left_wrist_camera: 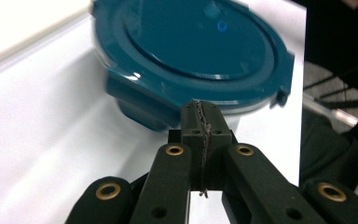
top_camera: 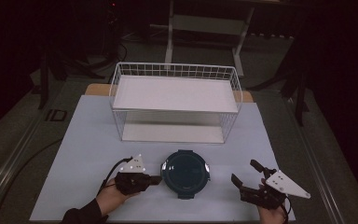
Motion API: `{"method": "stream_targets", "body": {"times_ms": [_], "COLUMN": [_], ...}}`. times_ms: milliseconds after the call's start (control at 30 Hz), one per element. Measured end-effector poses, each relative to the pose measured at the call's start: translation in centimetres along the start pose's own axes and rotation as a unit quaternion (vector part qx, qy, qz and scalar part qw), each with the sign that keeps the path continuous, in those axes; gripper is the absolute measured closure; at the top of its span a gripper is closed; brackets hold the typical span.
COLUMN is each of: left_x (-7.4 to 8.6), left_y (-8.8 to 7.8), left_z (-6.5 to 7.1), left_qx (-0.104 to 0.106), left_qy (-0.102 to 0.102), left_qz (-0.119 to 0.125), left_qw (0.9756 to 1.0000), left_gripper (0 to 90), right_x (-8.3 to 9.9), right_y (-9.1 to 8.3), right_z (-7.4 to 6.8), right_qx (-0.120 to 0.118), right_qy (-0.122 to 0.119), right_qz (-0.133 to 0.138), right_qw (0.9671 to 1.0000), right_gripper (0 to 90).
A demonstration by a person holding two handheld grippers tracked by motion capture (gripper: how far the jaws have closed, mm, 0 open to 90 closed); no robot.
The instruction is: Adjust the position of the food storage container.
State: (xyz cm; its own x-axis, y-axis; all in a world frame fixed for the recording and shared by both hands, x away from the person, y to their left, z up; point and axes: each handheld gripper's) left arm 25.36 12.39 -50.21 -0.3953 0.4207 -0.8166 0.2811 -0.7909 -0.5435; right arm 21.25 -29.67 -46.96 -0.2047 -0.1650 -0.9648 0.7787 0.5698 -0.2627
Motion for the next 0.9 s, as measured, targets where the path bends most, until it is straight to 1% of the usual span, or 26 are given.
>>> {"method": "stream_targets", "body": {"times_ms": [33,100,133,200,233,333,400,500,533,600,733,900], "left_x": [0.0,-0.2,-0.2,0.0,0.0,0.0,-0.1,-0.1,0.0,-0.1,-0.3,-0.6], "left_y": [0.0,-0.2,0.0,0.5,0.8,0.9,0.9,1.0,1.0,1.2,1.5,1.9], "left_z": [0.0,-0.9,-1.1,-1.4,-1.5,-1.6,-1.5,-1.4,-1.3,-1.1,-1.3,-1.4], "left_qx": [0.0,-0.009,-0.015,-0.016,-0.015,-0.011,-0.014,-0.008,-0.005,-0.009,-0.015,-0.014], "left_qy": [0.0,-0.007,-0.009,-0.013,-0.014,-0.016,-0.014,-0.02,-0.017,-0.016,-0.017,-0.019], "left_qz": [0.0,0.007,0.001,-0.006,-0.014,-0.012,-0.013,-0.012,-0.012,-0.014,-0.01,-0.009], "left_qw": [1.0,0.9999,0.9998,0.9998,0.9997,0.9997,0.9997,0.9997,0.9998,0.9997,0.9997,0.9997], "left_gripper": [89.8,89.8,89.8,89.8,89.9,89.9,89.9,89.9,89.9,89.9,89.9,89.9], "right_x": [0.0,0.0,0.0,0.0,0.0,0.0,0.0,0.1,0.0,0.0,0.1,0.0], "right_y": [0.0,0.1,0.1,0.1,0.1,0.0,0.1,0.2,0.2,0.2,0.3,0.3], "right_z": [0.0,0.0,0.0,-0.1,-0.1,-0.1,0.0,0.0,-0.1,-0.2,-0.1,-0.2], "right_qx": [0.0,-0.001,-0.002,-0.002,-0.002,-0.002,-0.002,-0.004,-0.004,-0.004,-0.004,-0.004], "right_qy": [0.0,-0.001,-0.001,-0.001,-0.002,-0.001,0.0,0.001,0.0,-0.002,0.0,-0.003], "right_qz": [0.0,-0.003,-0.003,-0.003,-0.002,0.0,-0.001,-0.003,-0.004,-0.003,-0.007,-0.005], "right_qw": [1.0,1.0,1.0,1.0,1.0,1.0,1.0,1.0,1.0,1.0,1.0,1.0], "right_gripper": [13.3,13.3,13.3,13.3,13.3,13.3,13.3,13.3,13.3,13.3,13.3,13.3]}}
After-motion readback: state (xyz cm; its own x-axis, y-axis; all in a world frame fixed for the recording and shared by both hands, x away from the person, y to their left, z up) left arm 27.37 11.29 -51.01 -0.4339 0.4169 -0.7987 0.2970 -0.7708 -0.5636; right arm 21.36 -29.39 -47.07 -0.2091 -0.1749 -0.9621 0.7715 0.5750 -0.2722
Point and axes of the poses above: each handheld gripper's, and its own axes: y roughly forward along the jaws, x roughly out of its underside, z roughly to its right
